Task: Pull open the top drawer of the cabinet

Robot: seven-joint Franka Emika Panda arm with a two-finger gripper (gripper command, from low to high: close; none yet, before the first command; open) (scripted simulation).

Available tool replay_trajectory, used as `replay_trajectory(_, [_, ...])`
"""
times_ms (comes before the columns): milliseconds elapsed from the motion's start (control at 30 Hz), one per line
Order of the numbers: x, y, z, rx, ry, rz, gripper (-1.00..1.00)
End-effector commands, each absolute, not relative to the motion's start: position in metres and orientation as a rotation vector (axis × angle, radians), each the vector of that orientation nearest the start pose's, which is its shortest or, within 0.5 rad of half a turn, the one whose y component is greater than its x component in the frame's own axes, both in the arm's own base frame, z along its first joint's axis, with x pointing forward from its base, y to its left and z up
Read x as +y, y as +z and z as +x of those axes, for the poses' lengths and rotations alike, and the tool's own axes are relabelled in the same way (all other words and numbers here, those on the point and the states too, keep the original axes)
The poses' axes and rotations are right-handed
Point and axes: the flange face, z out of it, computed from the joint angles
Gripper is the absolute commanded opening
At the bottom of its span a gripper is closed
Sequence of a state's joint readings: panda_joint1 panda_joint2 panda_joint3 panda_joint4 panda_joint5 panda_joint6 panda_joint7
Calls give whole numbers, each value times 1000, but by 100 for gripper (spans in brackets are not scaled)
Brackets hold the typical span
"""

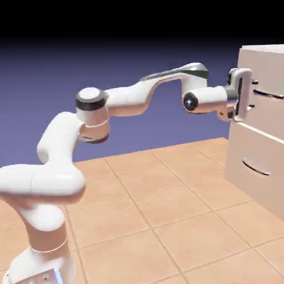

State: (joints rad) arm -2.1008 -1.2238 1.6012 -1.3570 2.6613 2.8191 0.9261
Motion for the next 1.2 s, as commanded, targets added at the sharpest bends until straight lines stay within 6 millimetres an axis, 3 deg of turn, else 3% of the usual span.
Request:
replay_trajectory(0, [83,496,722,1482,-615,-616,0])
replay_trajectory(233, [82,495,760,1482,-613,-615,0])
replay_trajectory(267, [82,495,760,1482,-613,-615,-100])
replay_trajectory(433, [82,495,740,1482,-613,-615,-100])
replay_trajectory(700, [82,495,690,1482,-613,-615,-100])
replay_trajectory(1167, [82,495,569,1482,-613,-615,-100])
